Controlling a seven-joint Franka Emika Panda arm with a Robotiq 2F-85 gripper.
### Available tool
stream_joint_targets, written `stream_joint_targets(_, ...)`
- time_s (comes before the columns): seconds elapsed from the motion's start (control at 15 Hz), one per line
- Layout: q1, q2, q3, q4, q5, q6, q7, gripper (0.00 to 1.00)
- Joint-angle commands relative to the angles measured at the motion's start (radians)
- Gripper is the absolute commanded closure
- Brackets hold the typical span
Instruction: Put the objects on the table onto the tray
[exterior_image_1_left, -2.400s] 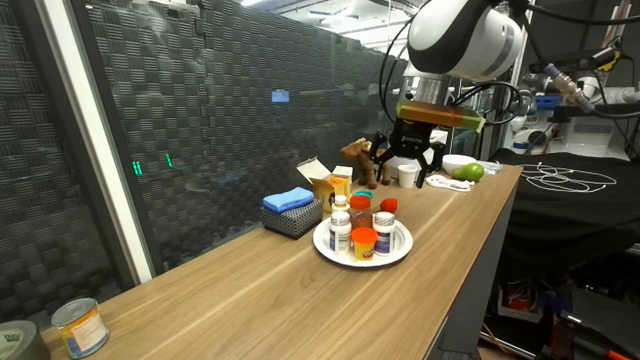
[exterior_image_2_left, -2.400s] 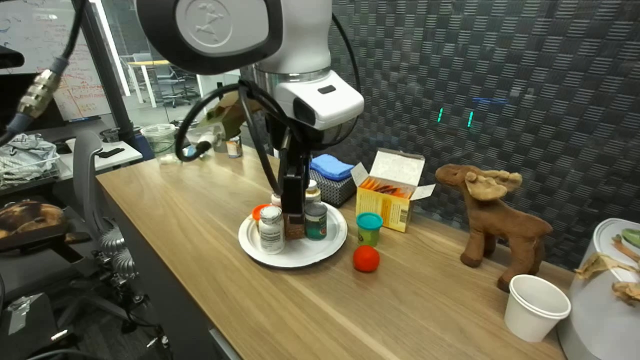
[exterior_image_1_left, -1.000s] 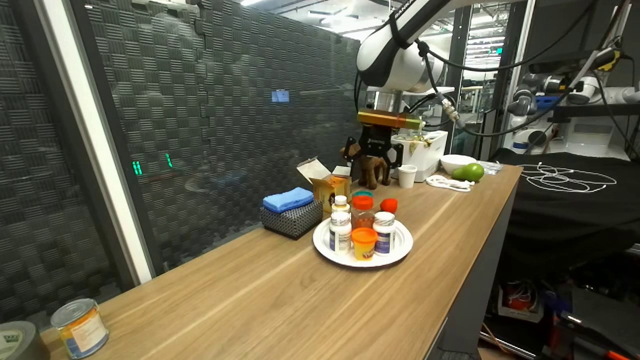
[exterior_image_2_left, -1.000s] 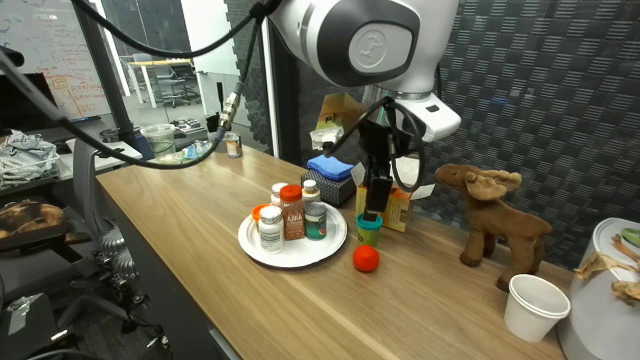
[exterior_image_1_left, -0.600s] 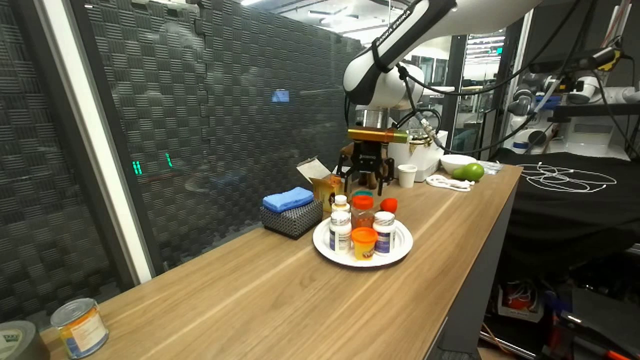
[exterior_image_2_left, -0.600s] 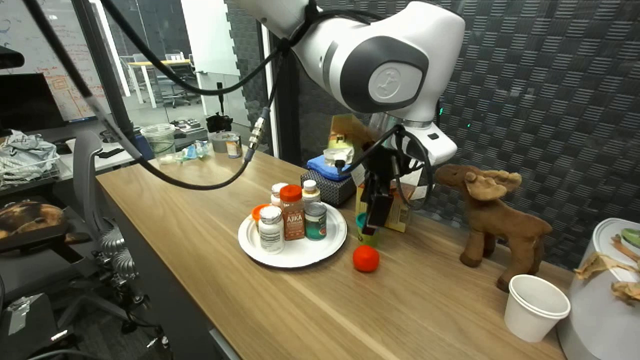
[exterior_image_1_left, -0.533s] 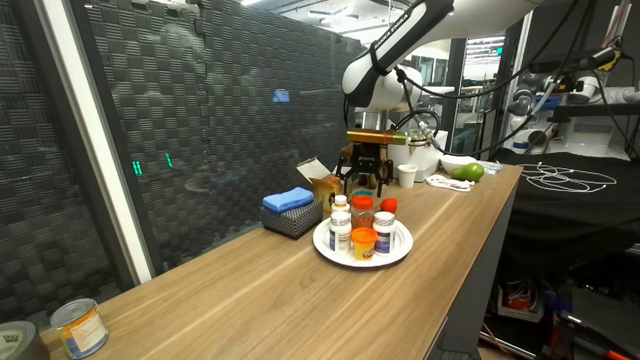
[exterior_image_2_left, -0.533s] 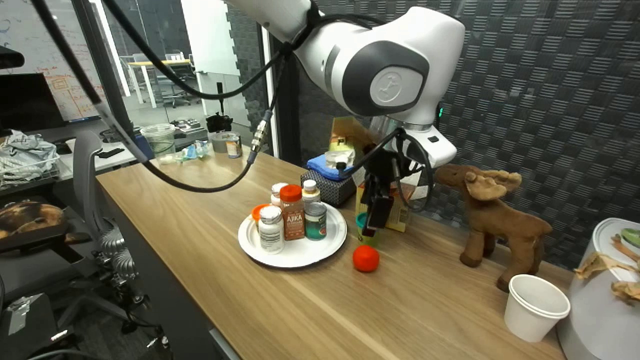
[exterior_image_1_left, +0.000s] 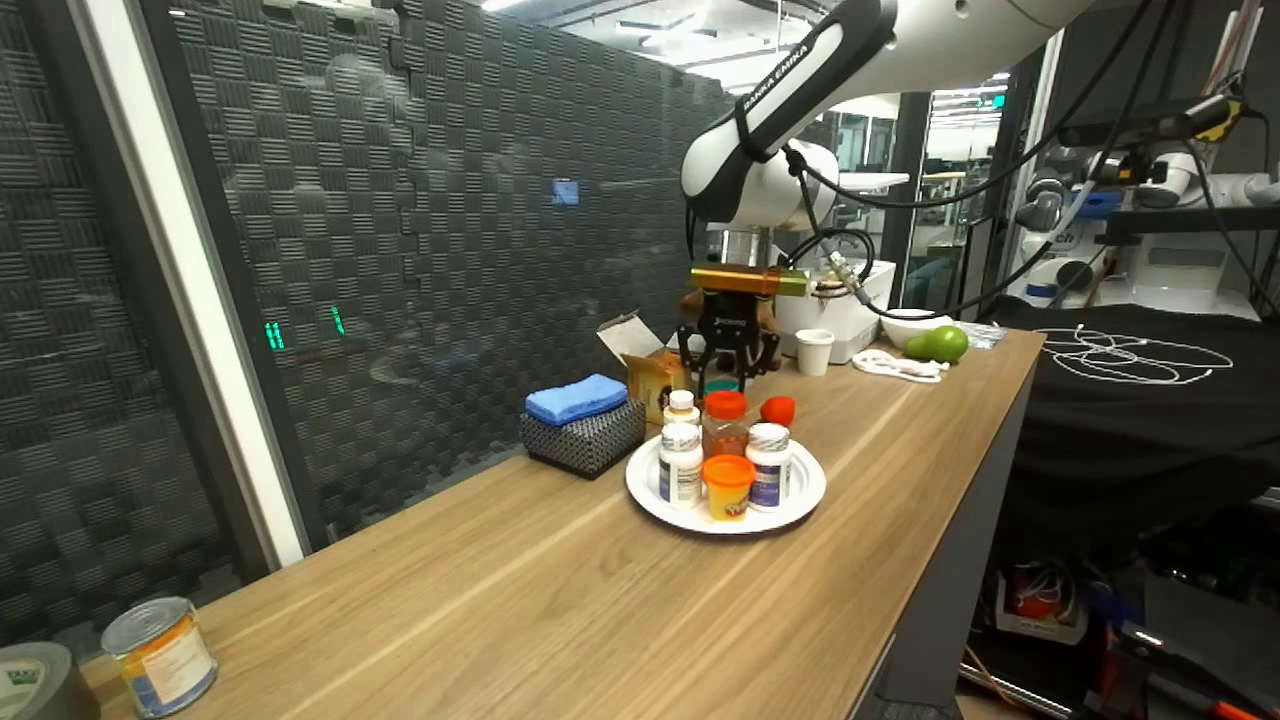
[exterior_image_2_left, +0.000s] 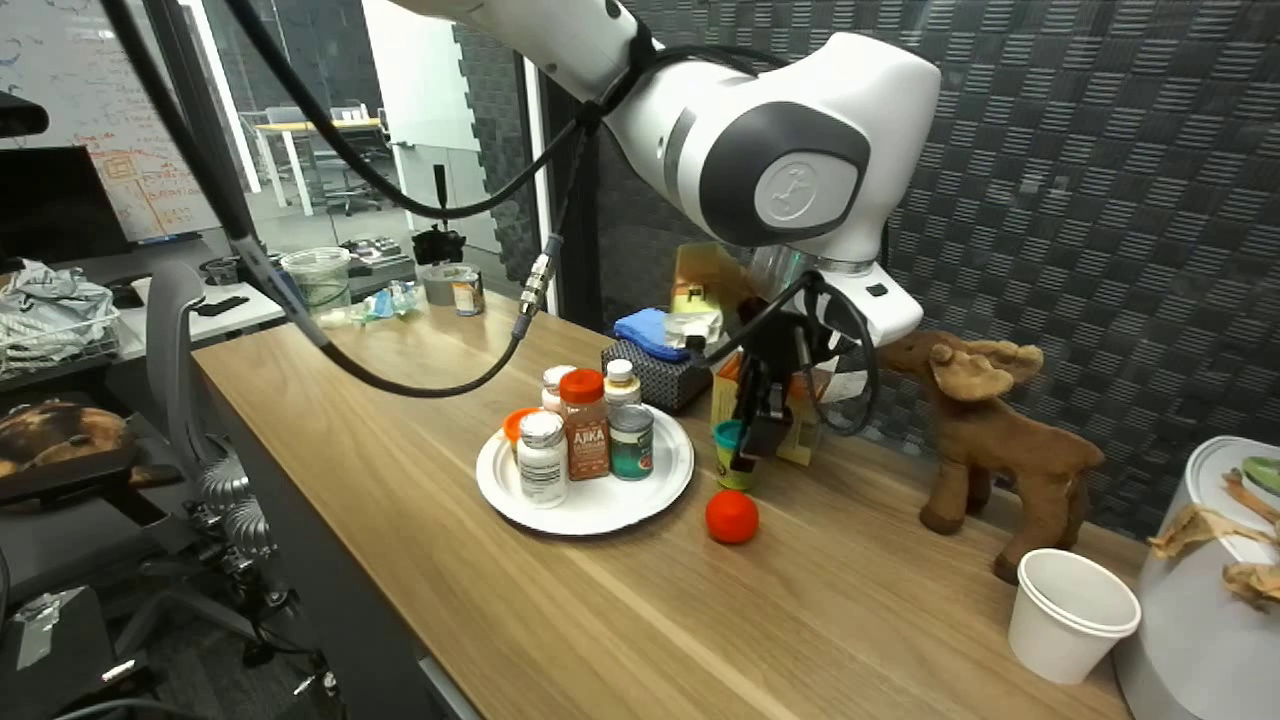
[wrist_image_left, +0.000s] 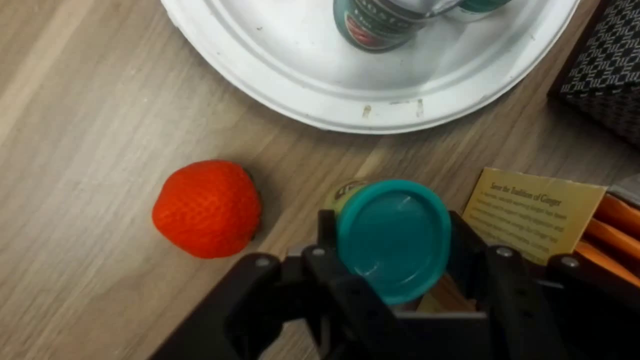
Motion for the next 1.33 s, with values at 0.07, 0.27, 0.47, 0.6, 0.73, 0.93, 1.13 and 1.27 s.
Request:
stream_joint_targets(0.07,-0.009,-0.09,-0.004,-0.111,0.033,0.066,-0.015,0.72)
stream_joint_targets(0.27,-0.007,-0.186,-0.008,-0.257,0.043,0.16,-0.032,0.72)
stream_joint_targets(0.47,-0.006,-0.283,-0.002,-0.403,0.049,0.25,-0.068,0.72)
stream_joint_targets(0.6,-0.01,-0.34,0.006,-0.49,0.065,0.303,-0.102,0.72)
stream_joint_targets(0.73,-0.013,-0.386,0.014,-0.559,0.089,0.343,-0.141,0.72)
stream_joint_targets(0.93,-0.008,-0.434,0.026,-0.633,0.112,0.377,-0.207,0.72)
stream_joint_targets(1.13,0.002,-0.469,0.041,-0.685,0.116,0.399,-0.251,0.72)
stream_joint_targets(1.27,0.009,-0.49,0.052,-0.712,0.113,0.399,-0.271,0.72)
